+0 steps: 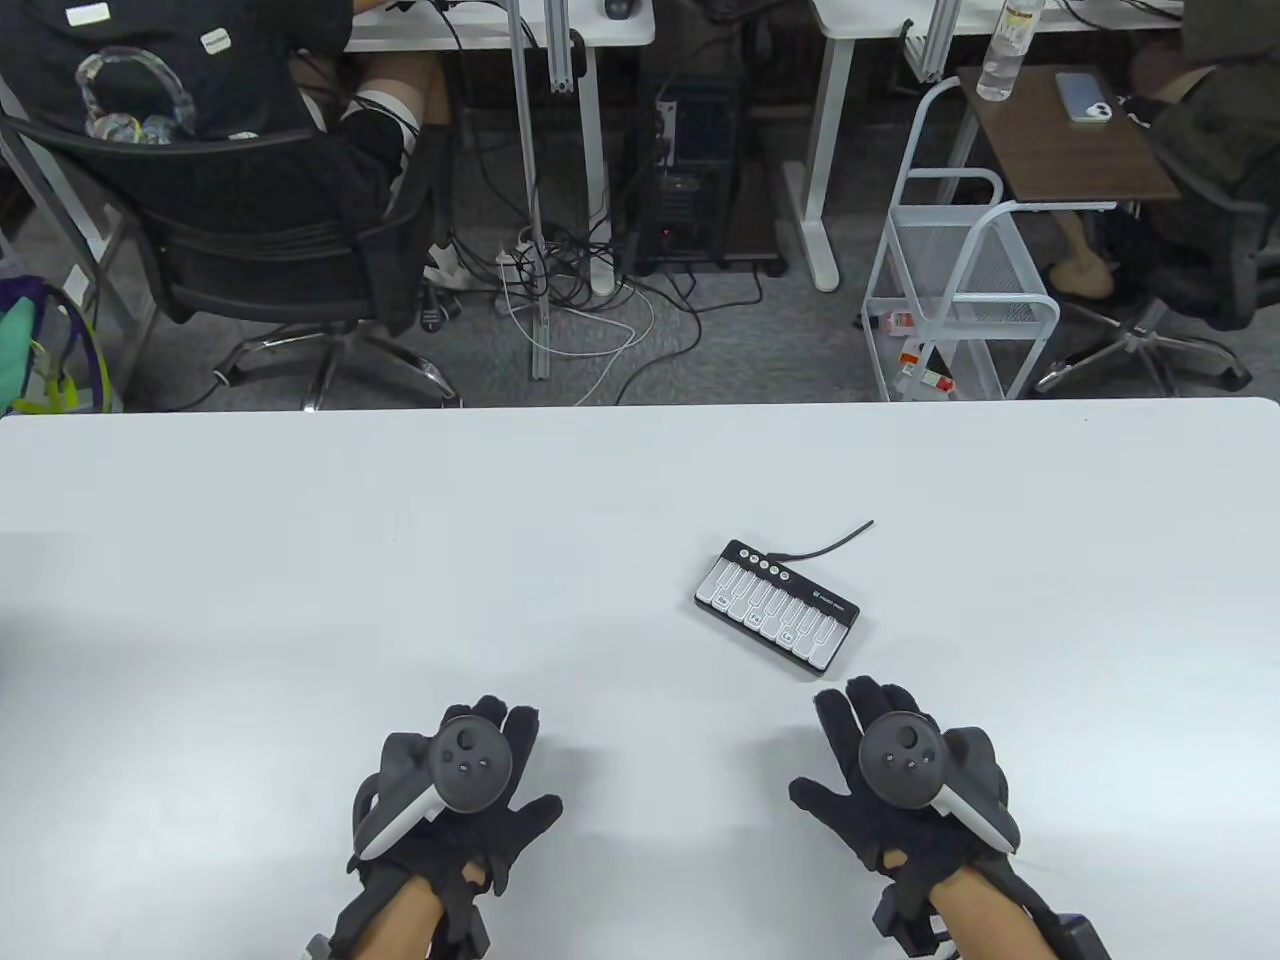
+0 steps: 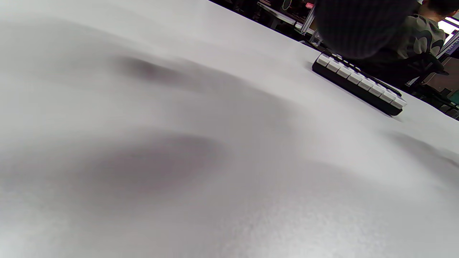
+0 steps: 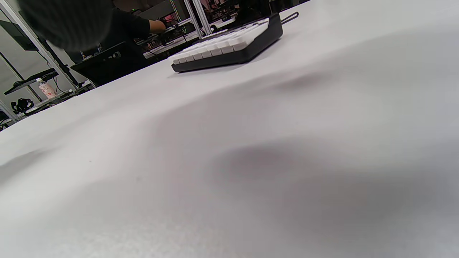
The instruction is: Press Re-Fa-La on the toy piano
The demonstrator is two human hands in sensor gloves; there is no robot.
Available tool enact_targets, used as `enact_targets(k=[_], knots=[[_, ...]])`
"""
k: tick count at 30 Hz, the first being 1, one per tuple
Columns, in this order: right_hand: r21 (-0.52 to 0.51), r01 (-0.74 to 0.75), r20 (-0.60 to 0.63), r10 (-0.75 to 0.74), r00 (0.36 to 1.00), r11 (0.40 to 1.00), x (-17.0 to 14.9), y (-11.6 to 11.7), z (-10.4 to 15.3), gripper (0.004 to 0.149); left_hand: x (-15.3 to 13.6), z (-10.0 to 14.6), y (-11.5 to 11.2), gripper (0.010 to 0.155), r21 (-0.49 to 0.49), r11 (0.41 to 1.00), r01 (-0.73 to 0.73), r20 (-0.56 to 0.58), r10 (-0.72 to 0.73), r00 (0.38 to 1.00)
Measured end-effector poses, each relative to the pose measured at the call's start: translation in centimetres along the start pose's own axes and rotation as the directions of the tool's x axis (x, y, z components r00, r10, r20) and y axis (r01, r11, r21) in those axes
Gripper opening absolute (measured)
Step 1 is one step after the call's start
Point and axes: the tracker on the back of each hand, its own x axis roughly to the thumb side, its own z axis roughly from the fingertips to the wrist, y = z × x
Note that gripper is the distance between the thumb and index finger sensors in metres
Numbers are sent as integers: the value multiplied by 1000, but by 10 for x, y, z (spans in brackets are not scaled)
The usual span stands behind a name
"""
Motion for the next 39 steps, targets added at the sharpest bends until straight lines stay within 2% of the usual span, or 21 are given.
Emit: enact_targets(k=[8,17,30,39], knots=[[-1,-1,-57,1,998,1000,10,-17,-19,87,2,-1,-1,87,-18,1000,8,-1,-8,1000],[-20,10,-173,-14,985,1000,15,-28,-65,91,3,-2,-3,87,-38,999,-2,-4,2,1000],[14,28,-279,-23,960,1000,13,-19,-127,95,4,-3,-3,87,-54,999,-2,-5,1,1000],[54,27,-331,-7,944,998,10,-8,-155,98,4,-3,-3,87,-65,998,-8,-6,8,1000]])
